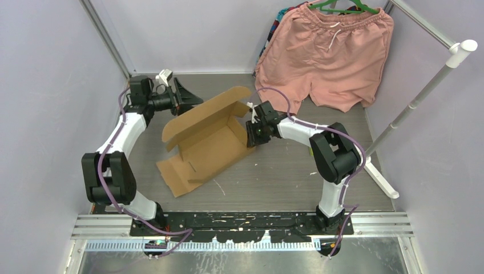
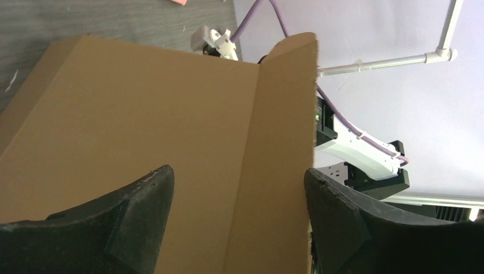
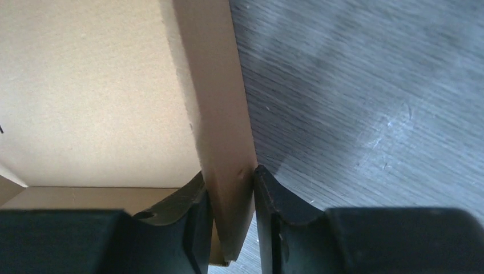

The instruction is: Fold the paper box

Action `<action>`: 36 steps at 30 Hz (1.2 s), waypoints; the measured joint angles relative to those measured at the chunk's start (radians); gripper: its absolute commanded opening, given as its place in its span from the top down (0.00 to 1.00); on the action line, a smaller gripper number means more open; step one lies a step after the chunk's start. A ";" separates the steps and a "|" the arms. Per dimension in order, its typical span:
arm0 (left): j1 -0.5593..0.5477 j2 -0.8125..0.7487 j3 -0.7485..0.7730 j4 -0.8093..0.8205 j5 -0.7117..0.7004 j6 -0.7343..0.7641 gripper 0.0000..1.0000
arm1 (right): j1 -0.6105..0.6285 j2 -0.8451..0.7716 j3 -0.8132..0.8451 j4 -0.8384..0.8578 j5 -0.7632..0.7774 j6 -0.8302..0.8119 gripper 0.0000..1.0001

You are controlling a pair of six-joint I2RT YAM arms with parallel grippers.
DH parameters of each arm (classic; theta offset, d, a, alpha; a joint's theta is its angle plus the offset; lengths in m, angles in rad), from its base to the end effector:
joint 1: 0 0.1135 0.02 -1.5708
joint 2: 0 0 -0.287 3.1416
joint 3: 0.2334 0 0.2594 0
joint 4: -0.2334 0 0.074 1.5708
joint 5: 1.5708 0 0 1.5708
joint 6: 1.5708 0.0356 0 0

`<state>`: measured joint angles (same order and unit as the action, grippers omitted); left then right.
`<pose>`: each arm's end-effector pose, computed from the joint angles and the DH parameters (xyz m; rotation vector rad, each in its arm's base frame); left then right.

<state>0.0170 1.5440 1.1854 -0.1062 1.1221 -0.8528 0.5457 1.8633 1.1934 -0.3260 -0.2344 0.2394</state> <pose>0.3501 -0.0261 0.3279 -0.1384 2.1298 -1.6413 0.3350 0.2131 0.1875 -0.4931 2.5930 0.5853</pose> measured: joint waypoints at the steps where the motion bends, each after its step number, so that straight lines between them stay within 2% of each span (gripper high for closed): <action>1: 0.000 0.000 -0.006 -0.014 -0.002 0.008 0.17 | 0.000 0.000 -0.010 0.003 0.002 0.006 0.61; 8: 0.000 0.000 -0.025 -0.069 -0.005 0.032 0.17 | 0.000 -0.005 -0.060 0.056 0.026 0.063 0.58; 10: 0.000 0.000 -0.025 -0.072 -0.005 0.034 0.18 | 0.000 -0.008 -0.064 0.061 0.032 0.073 0.52; 16: 0.000 0.000 -0.025 -0.079 -0.004 0.043 0.18 | 0.000 -0.014 -0.064 0.069 0.064 0.082 0.52; 17: -0.001 0.000 -0.025 -0.080 -0.005 0.045 0.18 | 0.000 -0.014 -0.064 0.072 0.069 0.082 0.53; 21: -0.004 0.000 -0.025 -0.086 -0.004 0.048 0.19 | 0.000 -0.014 -0.064 0.088 0.087 0.082 0.73; 26: -0.004 0.000 -0.025 -0.093 -0.006 0.053 0.20 | 0.000 -0.013 -0.064 0.095 0.110 0.082 0.84; 36: -0.004 -0.055 0.069 -0.269 -0.101 0.158 0.20 | 0.000 -0.013 -0.065 0.093 0.114 0.080 0.83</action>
<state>0.0132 1.4891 1.2541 -0.3756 1.0210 -0.6952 0.5453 1.8500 1.1282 -0.2325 -0.1204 0.3199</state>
